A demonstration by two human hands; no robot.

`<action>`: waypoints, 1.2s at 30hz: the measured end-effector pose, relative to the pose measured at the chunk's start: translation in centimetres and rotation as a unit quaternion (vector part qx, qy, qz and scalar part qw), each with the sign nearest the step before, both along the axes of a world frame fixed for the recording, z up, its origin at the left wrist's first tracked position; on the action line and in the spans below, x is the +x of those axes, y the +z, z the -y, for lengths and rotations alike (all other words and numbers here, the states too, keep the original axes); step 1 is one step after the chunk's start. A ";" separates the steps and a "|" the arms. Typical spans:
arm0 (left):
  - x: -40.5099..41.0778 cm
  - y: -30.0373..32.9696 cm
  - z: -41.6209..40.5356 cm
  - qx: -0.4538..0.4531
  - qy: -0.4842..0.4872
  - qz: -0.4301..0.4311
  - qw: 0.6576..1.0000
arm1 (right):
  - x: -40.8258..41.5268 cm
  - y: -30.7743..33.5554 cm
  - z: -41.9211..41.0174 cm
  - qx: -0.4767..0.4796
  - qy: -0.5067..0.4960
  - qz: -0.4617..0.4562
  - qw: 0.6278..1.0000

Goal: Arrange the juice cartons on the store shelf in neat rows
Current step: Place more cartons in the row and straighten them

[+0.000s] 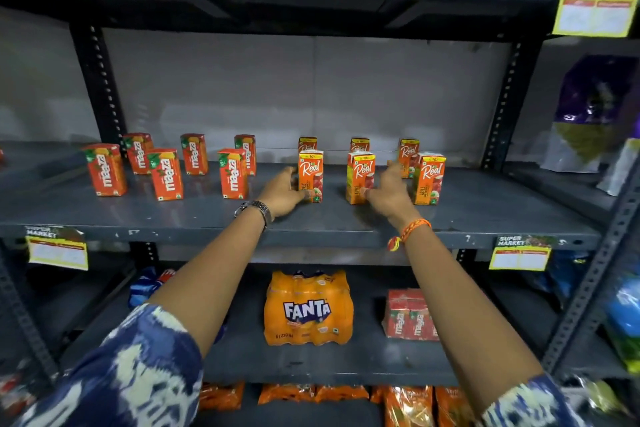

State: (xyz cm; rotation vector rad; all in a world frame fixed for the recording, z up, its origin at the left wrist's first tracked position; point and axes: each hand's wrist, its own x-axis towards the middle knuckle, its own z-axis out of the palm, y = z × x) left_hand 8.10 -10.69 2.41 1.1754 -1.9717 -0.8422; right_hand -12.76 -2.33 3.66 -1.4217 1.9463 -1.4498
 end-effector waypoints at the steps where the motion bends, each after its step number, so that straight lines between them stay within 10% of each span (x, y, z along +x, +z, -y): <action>1: -0.3 0.0 0.3 -0.005 0.003 0.001 1.000 | -0.1 0.2 0.5 0.016 0.012 0.001 1.000; 36: -0.5 -0.9 1.0 -0.075 0.092 0.022 0.993 | -1.3 -1.2 1.5 0.043 0.033 -0.084 0.995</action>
